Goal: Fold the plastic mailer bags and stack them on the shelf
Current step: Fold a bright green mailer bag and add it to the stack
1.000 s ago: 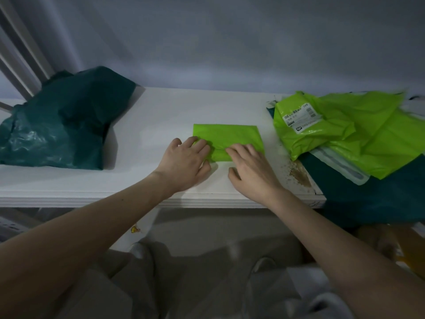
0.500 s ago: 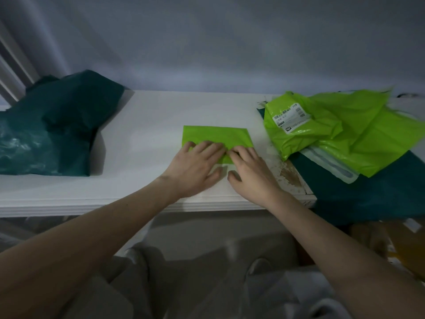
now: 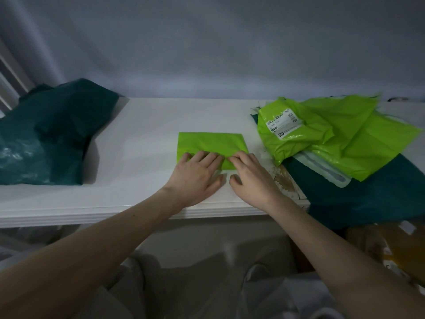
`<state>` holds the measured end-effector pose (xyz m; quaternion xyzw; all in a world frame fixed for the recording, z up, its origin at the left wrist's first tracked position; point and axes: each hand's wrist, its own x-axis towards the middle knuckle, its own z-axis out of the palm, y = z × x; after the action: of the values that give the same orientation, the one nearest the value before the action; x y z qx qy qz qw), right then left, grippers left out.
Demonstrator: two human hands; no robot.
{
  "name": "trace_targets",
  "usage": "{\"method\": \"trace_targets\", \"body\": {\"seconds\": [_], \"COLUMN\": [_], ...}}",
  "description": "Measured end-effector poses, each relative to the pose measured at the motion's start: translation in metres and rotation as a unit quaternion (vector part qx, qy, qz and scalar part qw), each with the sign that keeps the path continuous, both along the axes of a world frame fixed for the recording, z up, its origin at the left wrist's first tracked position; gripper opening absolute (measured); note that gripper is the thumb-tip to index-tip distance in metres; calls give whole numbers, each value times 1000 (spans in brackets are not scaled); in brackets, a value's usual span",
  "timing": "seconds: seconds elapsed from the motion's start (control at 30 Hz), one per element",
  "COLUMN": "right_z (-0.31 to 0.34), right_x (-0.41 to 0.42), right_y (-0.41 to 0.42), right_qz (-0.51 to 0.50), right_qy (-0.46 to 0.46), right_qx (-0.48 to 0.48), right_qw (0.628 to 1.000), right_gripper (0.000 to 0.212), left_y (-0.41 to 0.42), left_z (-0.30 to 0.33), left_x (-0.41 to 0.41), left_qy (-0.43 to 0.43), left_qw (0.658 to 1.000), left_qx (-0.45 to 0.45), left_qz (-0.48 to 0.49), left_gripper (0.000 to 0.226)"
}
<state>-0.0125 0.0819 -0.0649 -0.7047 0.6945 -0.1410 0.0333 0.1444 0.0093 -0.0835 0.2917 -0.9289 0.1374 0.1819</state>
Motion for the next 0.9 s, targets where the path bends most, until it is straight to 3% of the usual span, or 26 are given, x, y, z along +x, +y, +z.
{"method": "trace_targets", "body": {"seconds": [0.23, 0.5, 0.73, 0.9], "right_z": [-1, 2, 5, 11], "right_x": [-4, -9, -7, 0], "right_y": [1, 1, -2, -18], "right_qz": [-31, -39, -82, -65], "right_qy": [-13, 47, -32, -104], "right_qx": [39, 64, 51, 5], "right_qw": [999, 996, 995, 992], "right_gripper": [42, 40, 33, 47], "left_y": [-1, -2, -9, -16], "left_z": [2, 6, 13, 18], "left_x": [-4, 1, 13, 25], "left_qy": [-16, -22, -17, -17], "left_qw": [999, 999, 993, 987], "left_qx": [-8, 18, 88, 126], "left_qz": [28, 46, 78, 100], "left_gripper": [53, 50, 47, 58]}}
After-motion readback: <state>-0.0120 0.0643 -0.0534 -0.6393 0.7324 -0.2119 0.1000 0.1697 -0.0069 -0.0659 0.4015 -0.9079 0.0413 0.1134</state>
